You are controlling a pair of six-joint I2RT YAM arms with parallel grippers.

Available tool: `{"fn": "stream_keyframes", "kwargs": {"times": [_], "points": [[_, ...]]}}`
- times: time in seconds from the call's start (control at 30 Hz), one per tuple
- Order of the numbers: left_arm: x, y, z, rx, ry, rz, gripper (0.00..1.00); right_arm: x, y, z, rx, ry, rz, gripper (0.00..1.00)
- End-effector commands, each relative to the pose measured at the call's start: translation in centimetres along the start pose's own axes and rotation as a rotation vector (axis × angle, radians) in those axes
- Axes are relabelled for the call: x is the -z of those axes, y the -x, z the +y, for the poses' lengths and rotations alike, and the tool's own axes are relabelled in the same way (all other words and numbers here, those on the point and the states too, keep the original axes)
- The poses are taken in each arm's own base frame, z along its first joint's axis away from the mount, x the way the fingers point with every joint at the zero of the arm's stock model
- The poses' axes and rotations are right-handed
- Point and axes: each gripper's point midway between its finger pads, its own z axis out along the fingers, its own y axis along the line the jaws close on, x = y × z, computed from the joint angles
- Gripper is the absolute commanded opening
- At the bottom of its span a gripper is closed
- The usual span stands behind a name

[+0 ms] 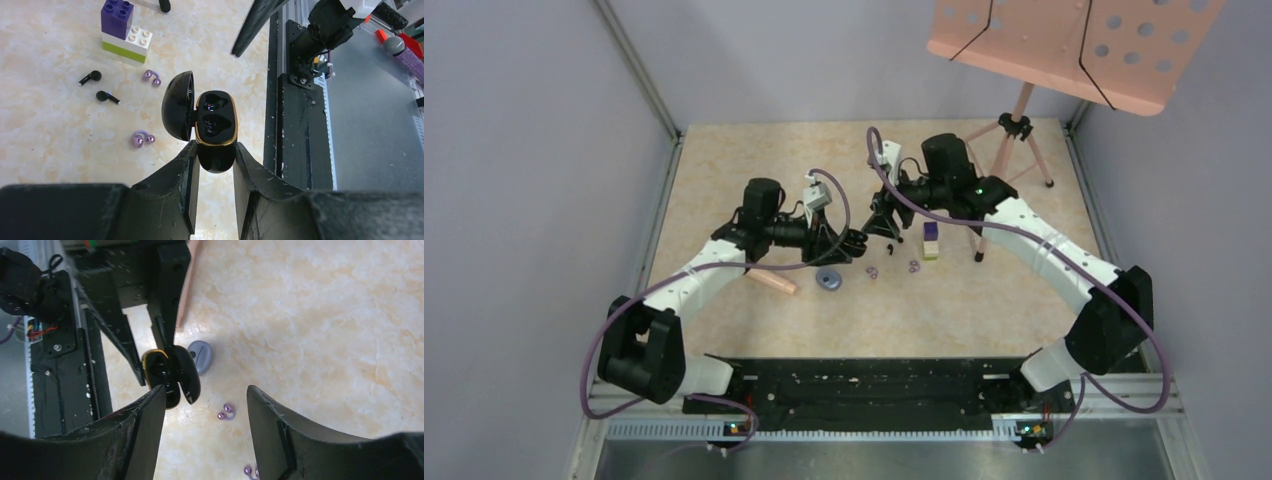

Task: Insert the wireless bluetooth earbuds into the charging case
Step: Adjust the charging case at the center of the board.

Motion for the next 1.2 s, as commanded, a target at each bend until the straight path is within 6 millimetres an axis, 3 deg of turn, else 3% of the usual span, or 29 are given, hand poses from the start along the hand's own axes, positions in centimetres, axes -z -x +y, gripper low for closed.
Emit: {"fn": "stream_keyframes", "kwargs": {"times": [0.0, 0.13, 0.27, 0.5, 1.17], "points": [[0.3, 2.0, -0.8, -0.116, -0.039, -0.022, 0.00, 1.9, 2.9, 2.5, 0.075, 0.116, -0.046, 0.61], [0.5, 2.3, -0.9, -0.176, -0.044, -0.018, 0.00, 1.4, 1.2, 3.8, 0.088, 0.215, -0.023, 0.56], [0.6, 2.5, -1.2, -0.236, -0.064, -0.001, 0.00, 0.5, 0.0, 3.4, 0.087, 0.225, 0.002, 0.57], [0.9, 2.5, -1.6, -0.268, -0.078, 0.016, 0.00, -0.3, 0.3, 2.6, 0.086, 0.229, 0.005, 0.55], [0.6, 2.8, -0.8, -0.273, -0.060, 0.016, 0.00, -1.2, -0.1, 3.1, 0.023, 0.269, -0.011, 0.20]]}}
